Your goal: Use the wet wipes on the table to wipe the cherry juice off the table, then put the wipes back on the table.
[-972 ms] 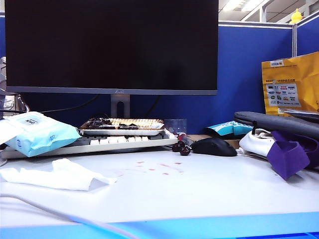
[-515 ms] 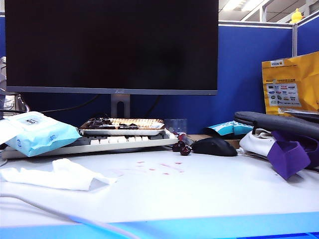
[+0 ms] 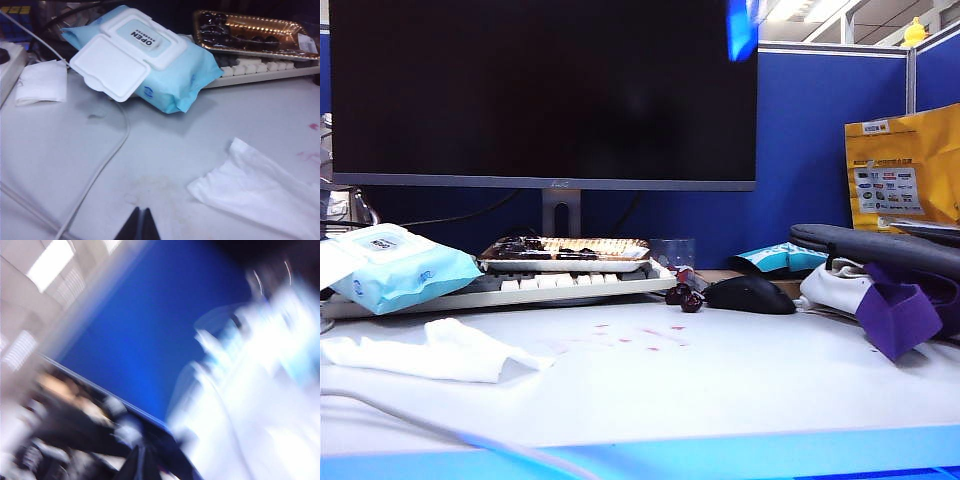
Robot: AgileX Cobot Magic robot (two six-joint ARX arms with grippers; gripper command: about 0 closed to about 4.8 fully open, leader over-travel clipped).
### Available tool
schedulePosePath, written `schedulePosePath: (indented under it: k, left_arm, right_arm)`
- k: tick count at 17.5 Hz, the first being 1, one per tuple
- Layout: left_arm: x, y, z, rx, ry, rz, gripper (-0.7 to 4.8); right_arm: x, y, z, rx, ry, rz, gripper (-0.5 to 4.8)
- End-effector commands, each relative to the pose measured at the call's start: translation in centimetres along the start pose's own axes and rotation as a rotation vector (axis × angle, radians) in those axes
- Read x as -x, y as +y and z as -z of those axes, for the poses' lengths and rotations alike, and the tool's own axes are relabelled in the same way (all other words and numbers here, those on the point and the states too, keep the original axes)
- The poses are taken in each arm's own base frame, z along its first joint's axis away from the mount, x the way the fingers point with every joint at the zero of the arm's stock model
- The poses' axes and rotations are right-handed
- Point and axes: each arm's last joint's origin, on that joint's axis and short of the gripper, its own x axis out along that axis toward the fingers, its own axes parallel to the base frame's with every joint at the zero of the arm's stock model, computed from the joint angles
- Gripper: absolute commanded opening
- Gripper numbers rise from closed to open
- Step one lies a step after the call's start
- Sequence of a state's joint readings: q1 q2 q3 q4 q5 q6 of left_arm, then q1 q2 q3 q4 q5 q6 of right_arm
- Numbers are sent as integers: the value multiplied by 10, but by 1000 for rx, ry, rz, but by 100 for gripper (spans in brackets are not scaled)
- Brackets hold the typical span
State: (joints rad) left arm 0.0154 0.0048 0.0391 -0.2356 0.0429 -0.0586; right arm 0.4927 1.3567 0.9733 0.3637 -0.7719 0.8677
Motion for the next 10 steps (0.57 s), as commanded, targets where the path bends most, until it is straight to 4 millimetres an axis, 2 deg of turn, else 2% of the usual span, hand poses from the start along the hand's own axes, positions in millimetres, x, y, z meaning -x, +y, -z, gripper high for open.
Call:
schedulePosePath:
  k: [1, 3, 5, 7, 10]
  left_arm:
    - [0, 0, 3, 3, 14, 5, -4]
    - [-1, 0, 3, 3, 14, 2, -4]
    - [0, 0, 3, 3, 14, 4, -4]
    - [0, 0, 3, 3, 14, 3, -4]
    - [0, 0, 3, 3, 14, 2, -4]
  right_arm:
    - [-42, -10, 8, 99, 127, 119, -1]
    - [-79, -12, 14, 197, 229, 215, -1]
    - [-102, -8, 17, 278, 305, 290, -1]
    - [-132, 2, 25, 433, 351, 422, -1]
    - [-154, 2, 36, 568, 377, 568, -1]
